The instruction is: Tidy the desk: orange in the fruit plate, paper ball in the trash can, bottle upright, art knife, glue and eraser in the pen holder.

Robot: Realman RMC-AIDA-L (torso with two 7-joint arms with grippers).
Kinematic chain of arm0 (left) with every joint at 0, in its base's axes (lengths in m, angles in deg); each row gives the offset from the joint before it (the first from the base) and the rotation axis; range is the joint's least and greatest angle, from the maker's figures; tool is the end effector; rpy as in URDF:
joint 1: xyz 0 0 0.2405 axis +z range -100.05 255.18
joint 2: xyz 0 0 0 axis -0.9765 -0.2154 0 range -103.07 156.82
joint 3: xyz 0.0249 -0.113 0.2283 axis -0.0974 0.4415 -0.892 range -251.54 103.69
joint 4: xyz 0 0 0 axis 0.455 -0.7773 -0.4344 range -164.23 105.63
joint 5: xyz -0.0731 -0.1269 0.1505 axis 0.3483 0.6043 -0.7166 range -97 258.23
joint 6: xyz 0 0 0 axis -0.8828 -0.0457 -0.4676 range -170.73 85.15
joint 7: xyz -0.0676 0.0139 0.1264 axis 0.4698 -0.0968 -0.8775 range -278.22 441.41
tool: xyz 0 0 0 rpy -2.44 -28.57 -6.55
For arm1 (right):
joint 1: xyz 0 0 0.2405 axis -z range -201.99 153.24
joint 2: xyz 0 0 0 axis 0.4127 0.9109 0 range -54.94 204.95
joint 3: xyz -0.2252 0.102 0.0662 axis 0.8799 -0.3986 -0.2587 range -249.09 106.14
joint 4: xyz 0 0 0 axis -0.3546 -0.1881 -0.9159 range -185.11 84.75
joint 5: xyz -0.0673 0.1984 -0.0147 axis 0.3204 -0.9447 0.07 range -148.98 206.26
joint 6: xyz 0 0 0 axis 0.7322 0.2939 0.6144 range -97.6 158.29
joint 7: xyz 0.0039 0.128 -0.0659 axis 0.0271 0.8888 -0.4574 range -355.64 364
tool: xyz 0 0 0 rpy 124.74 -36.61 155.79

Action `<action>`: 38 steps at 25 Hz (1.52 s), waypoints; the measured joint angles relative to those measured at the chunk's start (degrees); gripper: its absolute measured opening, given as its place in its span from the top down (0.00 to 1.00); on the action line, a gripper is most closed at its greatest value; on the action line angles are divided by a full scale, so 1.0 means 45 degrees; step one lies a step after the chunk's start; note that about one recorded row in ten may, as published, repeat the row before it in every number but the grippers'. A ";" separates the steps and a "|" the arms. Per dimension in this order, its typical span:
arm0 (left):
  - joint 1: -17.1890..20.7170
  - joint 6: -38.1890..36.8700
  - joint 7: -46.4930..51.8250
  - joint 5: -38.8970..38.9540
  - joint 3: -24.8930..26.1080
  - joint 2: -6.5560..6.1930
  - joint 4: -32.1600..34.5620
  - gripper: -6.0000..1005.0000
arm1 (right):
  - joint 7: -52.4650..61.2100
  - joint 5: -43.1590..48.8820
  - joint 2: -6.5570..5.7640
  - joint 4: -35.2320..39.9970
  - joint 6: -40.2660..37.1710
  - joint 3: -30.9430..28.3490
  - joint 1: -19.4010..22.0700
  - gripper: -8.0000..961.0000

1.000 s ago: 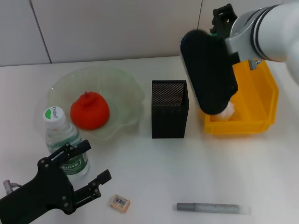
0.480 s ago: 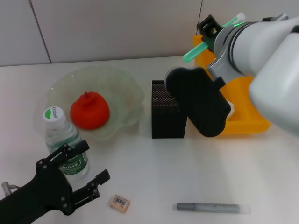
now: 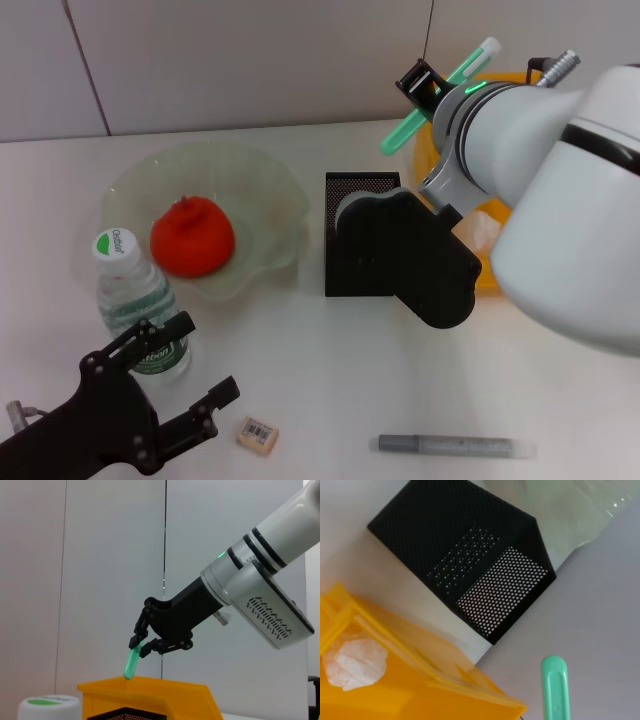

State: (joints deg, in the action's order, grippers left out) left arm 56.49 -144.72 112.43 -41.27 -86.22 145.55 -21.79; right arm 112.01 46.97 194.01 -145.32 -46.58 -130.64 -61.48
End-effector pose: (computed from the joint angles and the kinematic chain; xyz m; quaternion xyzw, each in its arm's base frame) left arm -0.2922 0.2263 -0.0382 -0.8758 -0.0941 -0.4122 0.2329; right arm 0.0753 0.3582 -0.0179 -0.6845 -0.4514 -0.4937 0.2897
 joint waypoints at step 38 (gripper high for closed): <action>0.0134 0.0198 0.0002 -0.0023 -0.0119 0.0016 -0.0328 0.20 | 0.0037 0.0026 0.0121 0.2224 0.0319 0.1266 -0.1205 0.79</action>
State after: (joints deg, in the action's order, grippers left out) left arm 57.09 -143.83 112.44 -41.38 -86.76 145.62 -23.27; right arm 112.18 47.09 194.55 -135.31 -45.15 -124.94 -66.91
